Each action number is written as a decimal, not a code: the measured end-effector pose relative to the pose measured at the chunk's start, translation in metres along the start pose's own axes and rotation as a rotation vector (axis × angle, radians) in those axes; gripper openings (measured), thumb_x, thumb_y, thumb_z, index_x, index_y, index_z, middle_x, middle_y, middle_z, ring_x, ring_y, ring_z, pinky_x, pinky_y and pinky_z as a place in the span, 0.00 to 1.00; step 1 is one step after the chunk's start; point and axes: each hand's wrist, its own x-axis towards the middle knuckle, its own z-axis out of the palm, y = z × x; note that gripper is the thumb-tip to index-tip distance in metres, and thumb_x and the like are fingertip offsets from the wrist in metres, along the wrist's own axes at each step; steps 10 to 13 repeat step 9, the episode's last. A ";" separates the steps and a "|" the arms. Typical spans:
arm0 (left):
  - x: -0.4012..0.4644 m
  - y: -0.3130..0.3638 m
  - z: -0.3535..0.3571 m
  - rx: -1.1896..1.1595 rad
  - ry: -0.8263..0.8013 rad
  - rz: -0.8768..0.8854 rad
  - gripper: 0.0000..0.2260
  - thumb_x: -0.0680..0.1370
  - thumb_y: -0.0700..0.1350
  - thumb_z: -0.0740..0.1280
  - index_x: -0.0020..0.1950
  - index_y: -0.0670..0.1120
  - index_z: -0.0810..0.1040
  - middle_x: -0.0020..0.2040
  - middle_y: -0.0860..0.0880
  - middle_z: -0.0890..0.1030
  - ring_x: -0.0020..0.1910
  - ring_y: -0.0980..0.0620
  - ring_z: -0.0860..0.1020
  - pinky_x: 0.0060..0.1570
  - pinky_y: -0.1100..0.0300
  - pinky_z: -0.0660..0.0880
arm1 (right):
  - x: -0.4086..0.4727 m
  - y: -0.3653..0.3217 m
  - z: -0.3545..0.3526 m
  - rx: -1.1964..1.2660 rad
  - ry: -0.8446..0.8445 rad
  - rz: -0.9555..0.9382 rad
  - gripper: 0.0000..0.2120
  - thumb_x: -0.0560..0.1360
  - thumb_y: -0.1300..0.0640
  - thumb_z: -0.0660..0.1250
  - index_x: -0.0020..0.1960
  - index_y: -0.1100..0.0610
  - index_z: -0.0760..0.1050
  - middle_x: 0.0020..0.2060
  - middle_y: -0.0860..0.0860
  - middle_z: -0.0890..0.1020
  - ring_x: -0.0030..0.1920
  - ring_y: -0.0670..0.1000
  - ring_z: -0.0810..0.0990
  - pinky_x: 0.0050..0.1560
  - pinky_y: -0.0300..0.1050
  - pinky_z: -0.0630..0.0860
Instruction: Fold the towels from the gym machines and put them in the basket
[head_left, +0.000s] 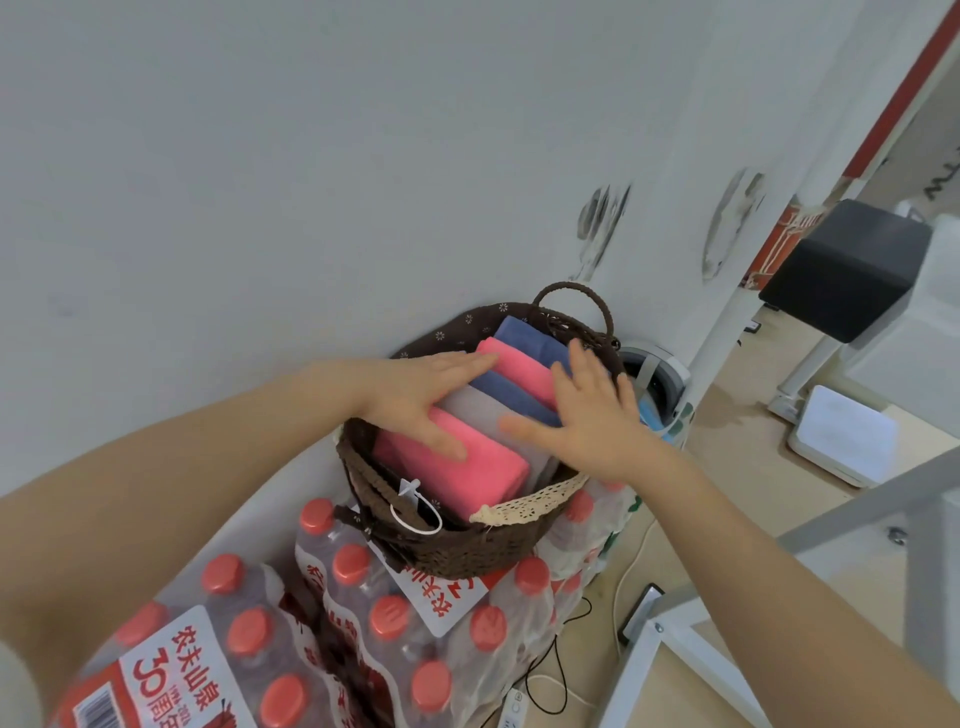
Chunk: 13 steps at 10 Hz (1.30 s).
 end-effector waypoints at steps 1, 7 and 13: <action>-0.001 -0.007 -0.004 -0.145 0.079 -0.051 0.34 0.77 0.58 0.58 0.76 0.45 0.47 0.78 0.48 0.48 0.76 0.54 0.48 0.72 0.64 0.44 | 0.002 0.015 -0.003 0.069 0.176 0.025 0.31 0.75 0.34 0.49 0.67 0.55 0.66 0.74 0.55 0.59 0.76 0.53 0.50 0.73 0.59 0.40; 0.018 -0.006 -0.006 0.331 0.336 -0.142 0.20 0.80 0.51 0.56 0.71 0.49 0.65 0.70 0.49 0.67 0.68 0.48 0.66 0.66 0.57 0.60 | 0.006 0.015 0.012 -0.174 0.027 0.095 0.38 0.74 0.32 0.39 0.66 0.56 0.69 0.70 0.49 0.68 0.75 0.53 0.53 0.72 0.65 0.40; -0.024 0.026 -0.001 -0.039 0.414 -0.051 0.27 0.80 0.48 0.58 0.76 0.44 0.52 0.76 0.47 0.57 0.74 0.51 0.58 0.70 0.62 0.53 | -0.014 -0.001 0.021 0.055 0.288 0.067 0.32 0.76 0.35 0.48 0.72 0.54 0.62 0.75 0.52 0.58 0.75 0.52 0.53 0.72 0.62 0.41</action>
